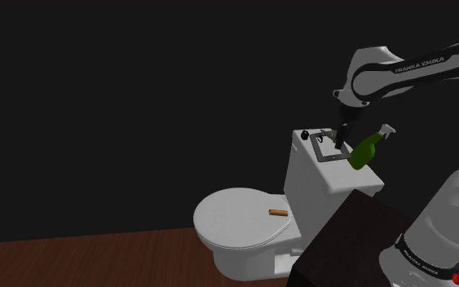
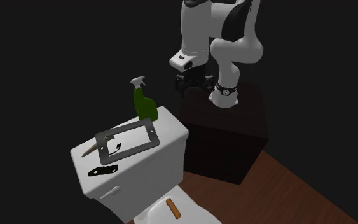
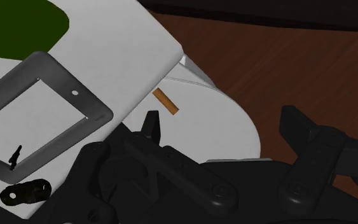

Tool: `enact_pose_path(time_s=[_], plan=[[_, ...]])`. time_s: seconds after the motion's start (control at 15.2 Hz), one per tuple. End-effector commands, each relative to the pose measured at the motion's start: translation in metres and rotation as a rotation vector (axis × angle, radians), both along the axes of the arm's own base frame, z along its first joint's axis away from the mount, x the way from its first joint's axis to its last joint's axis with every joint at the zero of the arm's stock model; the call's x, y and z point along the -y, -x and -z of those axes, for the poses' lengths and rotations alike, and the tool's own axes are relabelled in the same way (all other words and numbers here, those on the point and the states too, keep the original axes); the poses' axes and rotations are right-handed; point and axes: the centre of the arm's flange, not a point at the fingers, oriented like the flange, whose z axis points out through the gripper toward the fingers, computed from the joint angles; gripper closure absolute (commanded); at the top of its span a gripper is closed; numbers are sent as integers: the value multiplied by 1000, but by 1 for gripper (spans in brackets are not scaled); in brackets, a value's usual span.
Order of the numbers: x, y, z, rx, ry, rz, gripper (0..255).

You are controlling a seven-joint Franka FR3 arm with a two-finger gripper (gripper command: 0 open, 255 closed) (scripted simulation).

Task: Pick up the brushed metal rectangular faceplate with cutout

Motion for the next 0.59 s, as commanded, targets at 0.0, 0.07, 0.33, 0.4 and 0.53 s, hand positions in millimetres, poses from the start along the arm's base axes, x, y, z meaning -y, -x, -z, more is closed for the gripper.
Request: enact_pose_path(time_s=[0.0,0.07,0.33,0.4,0.53], plan=[[17,-8,21,11,0,-11,0],[26,-11,30,16,-1,-15,0],[61,-27,65,34,-6,-33,0],[69,-31,74,39,-7,-37,0],[86,-39,92,48,-9,-46,0]])
